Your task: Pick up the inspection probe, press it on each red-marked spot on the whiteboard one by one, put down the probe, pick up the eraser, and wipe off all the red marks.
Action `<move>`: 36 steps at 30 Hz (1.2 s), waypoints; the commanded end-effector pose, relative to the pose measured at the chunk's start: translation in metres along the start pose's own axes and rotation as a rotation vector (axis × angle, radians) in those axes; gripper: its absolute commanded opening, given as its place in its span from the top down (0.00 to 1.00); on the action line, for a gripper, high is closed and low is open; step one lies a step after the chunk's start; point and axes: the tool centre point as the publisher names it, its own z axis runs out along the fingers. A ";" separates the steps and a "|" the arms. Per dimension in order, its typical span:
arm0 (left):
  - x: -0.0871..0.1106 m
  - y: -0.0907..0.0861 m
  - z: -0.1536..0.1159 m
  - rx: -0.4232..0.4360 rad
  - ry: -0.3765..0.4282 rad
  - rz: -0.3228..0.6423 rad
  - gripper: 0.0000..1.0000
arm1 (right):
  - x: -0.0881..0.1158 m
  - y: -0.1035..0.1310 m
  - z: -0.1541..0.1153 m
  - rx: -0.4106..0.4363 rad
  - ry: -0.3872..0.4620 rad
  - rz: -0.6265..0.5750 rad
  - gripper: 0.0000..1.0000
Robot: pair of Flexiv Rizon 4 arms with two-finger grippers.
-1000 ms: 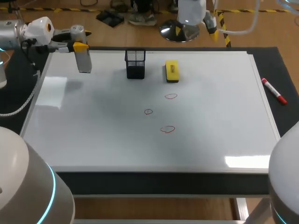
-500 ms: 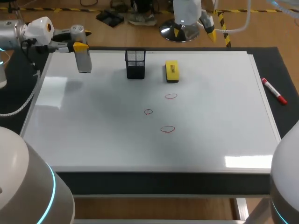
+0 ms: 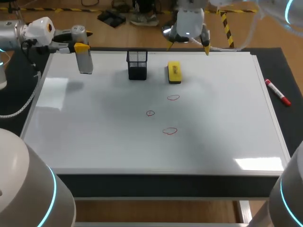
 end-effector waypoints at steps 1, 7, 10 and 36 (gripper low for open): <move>0.000 -0.001 0.000 0.000 0.001 0.000 1.00 | -0.001 0.010 0.018 -0.017 -0.113 -0.119 0.00; 0.000 -0.001 0.000 0.000 0.001 0.000 1.00 | -0.006 0.004 0.037 -0.033 -0.060 -0.209 0.00; 0.000 -0.001 0.000 0.000 0.001 0.000 1.00 | -0.013 0.003 0.042 -0.028 -0.029 -0.232 0.00; 0.000 -0.001 0.000 0.000 0.001 0.000 1.00 | -0.034 -0.003 0.086 -0.110 0.041 -0.229 0.00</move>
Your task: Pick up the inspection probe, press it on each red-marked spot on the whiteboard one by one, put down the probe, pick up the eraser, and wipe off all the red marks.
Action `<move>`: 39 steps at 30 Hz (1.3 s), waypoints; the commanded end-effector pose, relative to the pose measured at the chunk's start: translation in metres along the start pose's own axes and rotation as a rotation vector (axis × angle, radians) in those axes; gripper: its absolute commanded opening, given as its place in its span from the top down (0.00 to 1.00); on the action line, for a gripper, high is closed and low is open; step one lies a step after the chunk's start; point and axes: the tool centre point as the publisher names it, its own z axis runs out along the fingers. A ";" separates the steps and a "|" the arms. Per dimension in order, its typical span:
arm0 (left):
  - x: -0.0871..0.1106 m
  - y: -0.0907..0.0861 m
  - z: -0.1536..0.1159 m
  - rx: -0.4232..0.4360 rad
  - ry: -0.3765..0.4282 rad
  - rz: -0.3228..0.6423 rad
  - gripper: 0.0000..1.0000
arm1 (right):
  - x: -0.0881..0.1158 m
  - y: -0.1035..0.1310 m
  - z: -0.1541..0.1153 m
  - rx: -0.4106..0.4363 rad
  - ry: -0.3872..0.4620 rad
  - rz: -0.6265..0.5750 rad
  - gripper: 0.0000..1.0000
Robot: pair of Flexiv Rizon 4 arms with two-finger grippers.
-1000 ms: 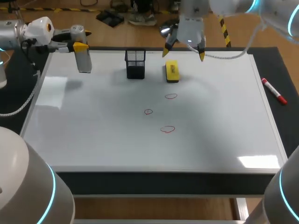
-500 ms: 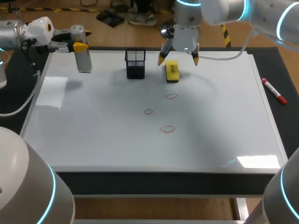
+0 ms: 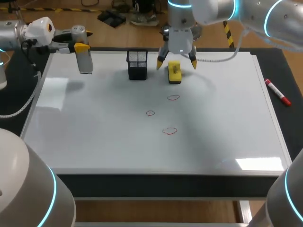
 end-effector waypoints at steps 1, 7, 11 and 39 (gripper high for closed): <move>0.000 -0.001 0.000 0.000 0.001 0.000 1.00 | -0.001 -0.009 0.006 -0.017 0.007 0.005 0.00; 0.000 -0.001 0.000 0.000 0.001 0.000 1.00 | 0.000 -0.010 0.009 -0.020 0.005 0.013 0.00; 0.000 -0.001 0.000 0.000 0.001 0.000 1.00 | -0.003 -0.011 0.007 -0.019 0.008 0.013 0.61; 0.000 -0.001 0.000 0.000 0.001 0.000 1.00 | 0.083 0.058 -0.045 0.085 0.004 0.289 1.00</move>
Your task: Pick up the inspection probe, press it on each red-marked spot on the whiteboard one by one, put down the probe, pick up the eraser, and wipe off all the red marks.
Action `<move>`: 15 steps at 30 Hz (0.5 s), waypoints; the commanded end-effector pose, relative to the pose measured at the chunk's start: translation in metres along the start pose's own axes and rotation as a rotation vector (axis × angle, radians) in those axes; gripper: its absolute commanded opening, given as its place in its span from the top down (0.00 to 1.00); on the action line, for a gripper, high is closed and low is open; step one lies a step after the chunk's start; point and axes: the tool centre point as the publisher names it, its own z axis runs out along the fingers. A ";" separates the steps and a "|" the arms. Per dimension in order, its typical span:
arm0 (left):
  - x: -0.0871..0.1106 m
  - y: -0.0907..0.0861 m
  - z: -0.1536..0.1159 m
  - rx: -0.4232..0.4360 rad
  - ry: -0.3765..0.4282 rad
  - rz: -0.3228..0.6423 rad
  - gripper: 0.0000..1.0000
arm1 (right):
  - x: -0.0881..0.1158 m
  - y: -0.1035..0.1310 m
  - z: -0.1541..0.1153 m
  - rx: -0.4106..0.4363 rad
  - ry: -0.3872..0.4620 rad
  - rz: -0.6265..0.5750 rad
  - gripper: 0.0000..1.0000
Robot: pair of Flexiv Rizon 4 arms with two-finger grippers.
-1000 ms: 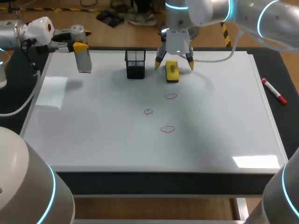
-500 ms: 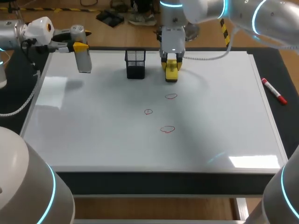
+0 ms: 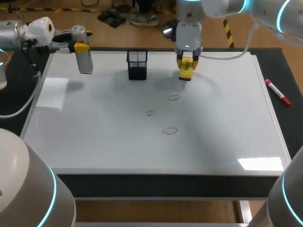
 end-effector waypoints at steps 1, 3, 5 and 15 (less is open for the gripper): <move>0.000 -0.001 0.000 0.000 0.001 0.000 1.00 | 0.044 0.028 -0.016 0.093 -0.030 0.034 1.00; 0.000 -0.001 0.000 0.000 0.001 0.000 1.00 | 0.059 0.032 -0.016 0.091 -0.031 0.068 1.00; 0.000 -0.001 0.000 0.000 0.001 0.000 1.00 | 0.072 0.036 -0.016 0.087 -0.036 0.101 1.00; 0.000 -0.001 0.000 0.000 0.001 0.000 1.00 | 0.133 0.056 -0.010 0.092 -0.025 0.222 1.00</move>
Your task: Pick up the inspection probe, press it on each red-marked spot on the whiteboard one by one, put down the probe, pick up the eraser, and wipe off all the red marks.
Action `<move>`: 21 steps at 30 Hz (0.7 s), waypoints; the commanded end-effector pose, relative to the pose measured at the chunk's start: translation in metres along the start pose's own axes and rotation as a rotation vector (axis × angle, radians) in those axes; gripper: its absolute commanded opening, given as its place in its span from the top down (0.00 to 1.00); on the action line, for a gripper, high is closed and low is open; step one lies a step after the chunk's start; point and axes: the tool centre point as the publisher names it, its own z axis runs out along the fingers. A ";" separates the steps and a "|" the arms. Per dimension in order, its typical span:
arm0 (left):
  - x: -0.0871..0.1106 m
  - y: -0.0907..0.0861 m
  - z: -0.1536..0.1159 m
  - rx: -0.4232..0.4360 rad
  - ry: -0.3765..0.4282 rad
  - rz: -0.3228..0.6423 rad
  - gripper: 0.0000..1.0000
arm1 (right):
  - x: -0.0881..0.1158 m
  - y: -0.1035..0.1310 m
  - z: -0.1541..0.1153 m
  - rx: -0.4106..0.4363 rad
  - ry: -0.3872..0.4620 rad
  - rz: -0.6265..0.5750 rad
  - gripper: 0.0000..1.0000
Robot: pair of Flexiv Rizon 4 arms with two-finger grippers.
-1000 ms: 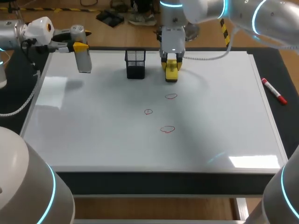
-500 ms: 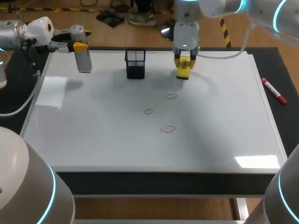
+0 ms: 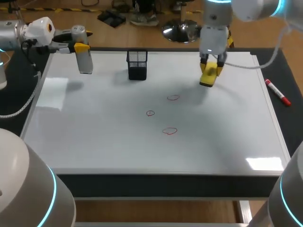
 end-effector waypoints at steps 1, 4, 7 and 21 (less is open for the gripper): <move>0.000 -0.001 0.000 0.000 0.001 0.000 1.00 | 0.048 0.008 -0.002 0.089 -0.033 0.027 1.00; 0.000 -0.001 0.000 0.000 0.001 0.000 1.00 | 0.065 0.010 -0.001 0.082 -0.034 0.055 1.00; 0.000 -0.001 0.000 0.000 0.001 0.000 1.00 | 0.080 0.012 0.001 0.077 -0.050 0.071 1.00; 0.000 -0.001 0.000 0.000 0.001 0.000 1.00 | 0.106 0.018 0.009 0.059 -0.068 0.123 1.00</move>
